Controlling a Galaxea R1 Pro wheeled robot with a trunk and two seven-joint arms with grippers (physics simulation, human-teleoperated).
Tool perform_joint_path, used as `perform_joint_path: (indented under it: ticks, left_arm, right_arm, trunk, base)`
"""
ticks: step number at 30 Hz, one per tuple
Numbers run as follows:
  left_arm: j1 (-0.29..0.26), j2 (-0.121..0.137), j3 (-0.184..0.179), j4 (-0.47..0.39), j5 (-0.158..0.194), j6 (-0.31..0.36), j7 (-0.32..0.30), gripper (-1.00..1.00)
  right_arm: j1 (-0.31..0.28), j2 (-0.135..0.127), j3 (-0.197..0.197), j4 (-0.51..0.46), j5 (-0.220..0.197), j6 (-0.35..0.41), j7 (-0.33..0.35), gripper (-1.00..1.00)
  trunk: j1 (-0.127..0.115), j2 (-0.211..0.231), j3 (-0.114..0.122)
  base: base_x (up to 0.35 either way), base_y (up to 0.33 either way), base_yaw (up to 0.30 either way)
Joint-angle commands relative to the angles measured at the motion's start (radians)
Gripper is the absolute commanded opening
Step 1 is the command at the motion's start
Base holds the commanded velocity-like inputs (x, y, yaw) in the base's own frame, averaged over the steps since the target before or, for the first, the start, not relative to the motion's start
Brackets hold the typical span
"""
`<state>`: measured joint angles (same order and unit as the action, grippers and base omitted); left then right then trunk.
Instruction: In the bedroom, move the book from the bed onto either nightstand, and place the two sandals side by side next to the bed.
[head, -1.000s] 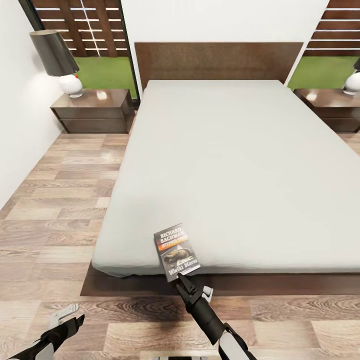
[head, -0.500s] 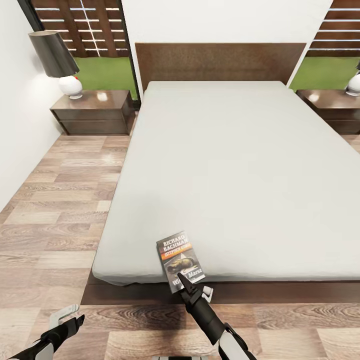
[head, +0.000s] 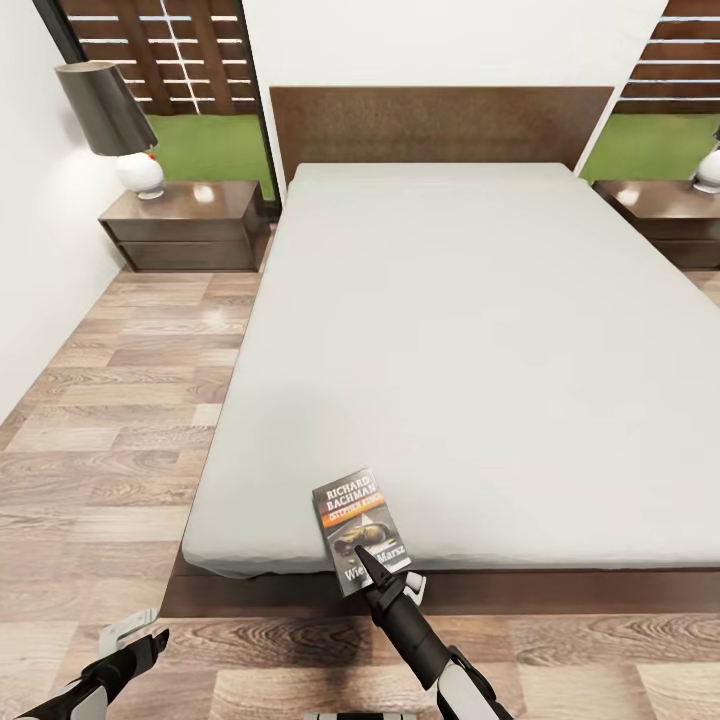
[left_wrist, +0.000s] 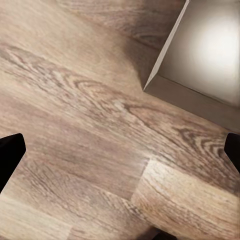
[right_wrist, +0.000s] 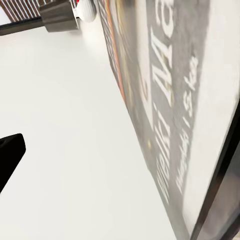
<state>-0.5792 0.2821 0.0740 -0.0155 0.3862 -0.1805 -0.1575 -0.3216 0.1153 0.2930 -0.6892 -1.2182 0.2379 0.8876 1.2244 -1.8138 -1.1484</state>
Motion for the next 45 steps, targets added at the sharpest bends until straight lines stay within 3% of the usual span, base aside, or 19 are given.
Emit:
perform_joint_path:
  ticks: [1,14,15,27,45]
  left_arm:
    - [-0.001,0.0,0.007,0.002,0.002,-0.002,-0.007,1.0]
    - [-0.001,0.001,0.007,0.002,0.002,-0.002,-0.007,1.0]
    - [-0.001,0.0,0.007,0.002,0.002,-0.002,-0.007,1.0]
    - [-0.001,0.001,0.009,0.002,0.002,-0.002,-0.007,1.0]
    - [-0.001,0.001,0.009,0.002,0.002,-0.002,-0.007,1.0]
  right_arm:
    - [-0.001,0.0,0.002,0.0,-0.011,0.009,0.002,1.0]
    - [-0.001,0.0,0.002,0.0,-0.011,0.009,0.002,1.0]
    - [-0.001,0.0,0.002,0.0,-0.011,0.009,0.002,-1.0]
    - [-0.001,0.0,0.002,0.0,-0.011,0.011,0.002,-1.0]
    - [-0.001,0.0,0.002,0.0,-0.011,0.009,0.002,-1.0]
  trunk:
    - [0.0,0.0,-0.001]
    - [0.0,0.0,-0.001]
    - [0.0,0.0,-0.001]
    - [0.0,0.0,-0.001]
    - [-0.069,0.126,0.056]
  base:
    - [0.008,0.0,0.0]
    - [0.001,0.0,0.0]
    - [0.0,0.0,0.0]
    - [0.0,0.0,0.0]
    - [0.0,0.0,0.0]
